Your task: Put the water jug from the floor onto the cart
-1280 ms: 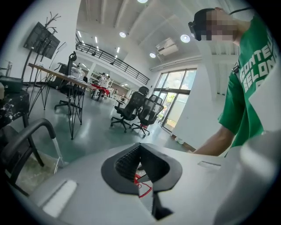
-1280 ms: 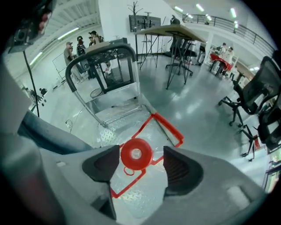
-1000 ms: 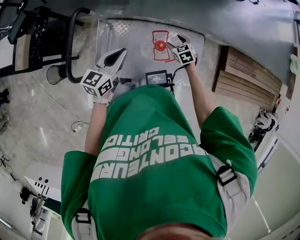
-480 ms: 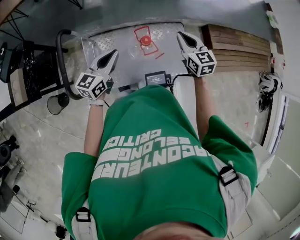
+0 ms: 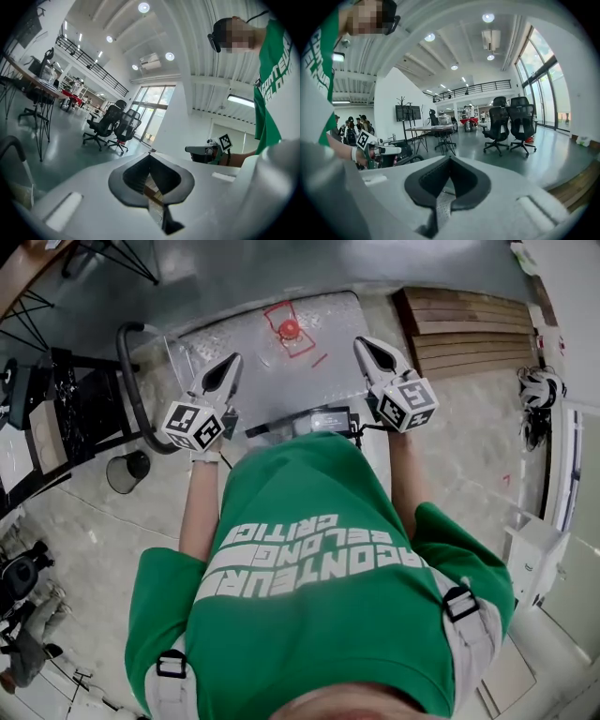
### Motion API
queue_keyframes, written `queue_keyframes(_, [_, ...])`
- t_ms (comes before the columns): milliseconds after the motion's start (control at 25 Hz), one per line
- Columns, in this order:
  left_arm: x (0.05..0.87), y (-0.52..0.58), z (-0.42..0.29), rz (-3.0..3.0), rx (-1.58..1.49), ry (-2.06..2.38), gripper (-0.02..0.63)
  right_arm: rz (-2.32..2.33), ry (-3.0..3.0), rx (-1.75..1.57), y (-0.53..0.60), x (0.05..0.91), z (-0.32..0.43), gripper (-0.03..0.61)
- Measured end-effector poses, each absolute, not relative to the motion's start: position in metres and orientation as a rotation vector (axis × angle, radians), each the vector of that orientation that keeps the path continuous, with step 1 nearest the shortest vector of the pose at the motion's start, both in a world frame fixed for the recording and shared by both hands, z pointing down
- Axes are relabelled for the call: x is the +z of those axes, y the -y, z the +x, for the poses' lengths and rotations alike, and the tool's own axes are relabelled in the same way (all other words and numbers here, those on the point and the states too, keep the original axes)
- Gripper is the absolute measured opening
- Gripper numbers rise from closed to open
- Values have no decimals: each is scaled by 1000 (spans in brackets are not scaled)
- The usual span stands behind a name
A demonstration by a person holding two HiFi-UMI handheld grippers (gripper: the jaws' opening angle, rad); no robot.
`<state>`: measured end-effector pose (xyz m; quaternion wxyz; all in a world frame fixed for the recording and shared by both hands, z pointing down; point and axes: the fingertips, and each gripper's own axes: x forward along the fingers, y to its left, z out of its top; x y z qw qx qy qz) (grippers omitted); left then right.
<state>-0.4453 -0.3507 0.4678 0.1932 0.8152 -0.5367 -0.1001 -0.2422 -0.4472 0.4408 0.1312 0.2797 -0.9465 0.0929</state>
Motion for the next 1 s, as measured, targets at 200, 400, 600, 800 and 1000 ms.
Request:
queue_keyframes(200, [468,351,-439,2272,-264,1532,9,754,2770,260,442,446,-239,-8])
queue_keyframes(400, [466,358,-416,2274,-221,1556,9,666,2779,238,443,453,-229,-8])
queue_keyframes(600, [469,369,-373,2321,-114,1534,9,596,2777,225,454,460,-215,-6])
queue_keyframes(800, [469,379,-338,2310,-123,1524,9,530,2765,189,463,465,-203,-8])
queue_keyframes(1000, [472,381,-322,2306,-105,1510,9,490,2770,191,467,465,-200,-8])
